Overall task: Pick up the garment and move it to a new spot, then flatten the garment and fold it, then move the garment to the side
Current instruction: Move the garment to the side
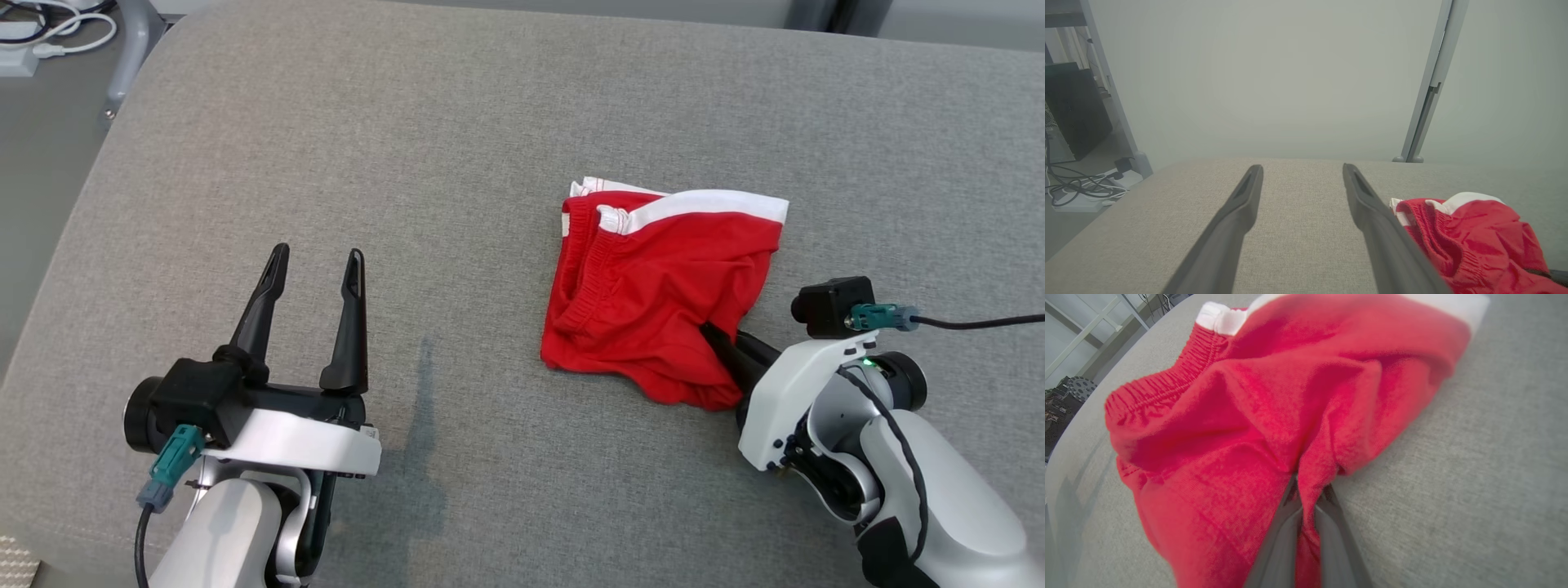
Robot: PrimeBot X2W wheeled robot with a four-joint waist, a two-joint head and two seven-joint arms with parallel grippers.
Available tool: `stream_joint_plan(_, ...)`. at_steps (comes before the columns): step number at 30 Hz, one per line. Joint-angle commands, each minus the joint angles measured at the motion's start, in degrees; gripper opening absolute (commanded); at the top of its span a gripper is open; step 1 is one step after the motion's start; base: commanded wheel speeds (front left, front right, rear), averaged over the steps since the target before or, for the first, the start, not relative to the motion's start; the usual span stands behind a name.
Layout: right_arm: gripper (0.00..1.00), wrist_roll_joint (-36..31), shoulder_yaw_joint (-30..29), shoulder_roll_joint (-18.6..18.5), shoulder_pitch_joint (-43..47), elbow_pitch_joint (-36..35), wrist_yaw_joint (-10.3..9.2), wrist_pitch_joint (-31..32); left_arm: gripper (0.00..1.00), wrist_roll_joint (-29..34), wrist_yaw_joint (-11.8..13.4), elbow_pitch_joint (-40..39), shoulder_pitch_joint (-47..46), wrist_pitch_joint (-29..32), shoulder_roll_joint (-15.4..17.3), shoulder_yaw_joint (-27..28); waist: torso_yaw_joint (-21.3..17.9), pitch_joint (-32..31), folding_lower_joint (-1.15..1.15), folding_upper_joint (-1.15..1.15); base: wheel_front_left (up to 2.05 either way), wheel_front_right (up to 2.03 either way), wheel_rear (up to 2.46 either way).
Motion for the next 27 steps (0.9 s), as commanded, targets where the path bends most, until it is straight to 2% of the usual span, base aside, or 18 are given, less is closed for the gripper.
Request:
stream_joint_plan(1,0.0,0.95,1.3,-1.35,0.4,0.1,-0.07,1.39,1.0,0.51,-0.41,0.36,-1.24,-0.33,0.02,0.45,-0.32,-0.14,0.0,0.0,0.0,0.0,0.0)
stream_joint_plan(9,0.0,1.82,6.02,-8.1,0.8,-6.87,-0.06,1.82,1.0,1.51,-1.2,-0.26,-0.36,-0.36,-0.16,1.76,-4.32,-0.74,0.0,0.0,0.0,0.0,0.0)
stream_joint_plan(13,0.0,2.06,7.49,-13.15,2.63,-11.49,-0.06,1.48,1.0,2.12,-1.01,-1.58,0.75,-0.27,0.72,2.68,-9.92,-0.46,0.0,0.0,0.0,0.0,0.0)
stream_joint_plan(14,0.0,2.06,7.49,-13.15,2.63,-11.49,-0.06,1.48,1.0,2.12,-1.01,-1.58,0.75,-0.27,0.72,2.68,-9.92,-0.46,0.0,0.0,0.0,0.0,0.0)
stream_joint_plan(18,0.0,2.27,7.74,-16.98,3.72,-13.65,-0.06,1.31,1.0,2.75,-1.25,-2.5,0.38,0.11,1.87,2.67,-14.95,-0.03,0.0,0.0,0.0,0.0,0.0)
stream_joint_plan(27,0.0,4.29,11.31,-21.48,-0.14,-15.16,-0.07,-0.09,1.0,3.64,-1.13,-5.55,-1.73,2.91,3.98,2.05,-24.26,2.67,0.0,0.0,0.0,0.0,0.0)
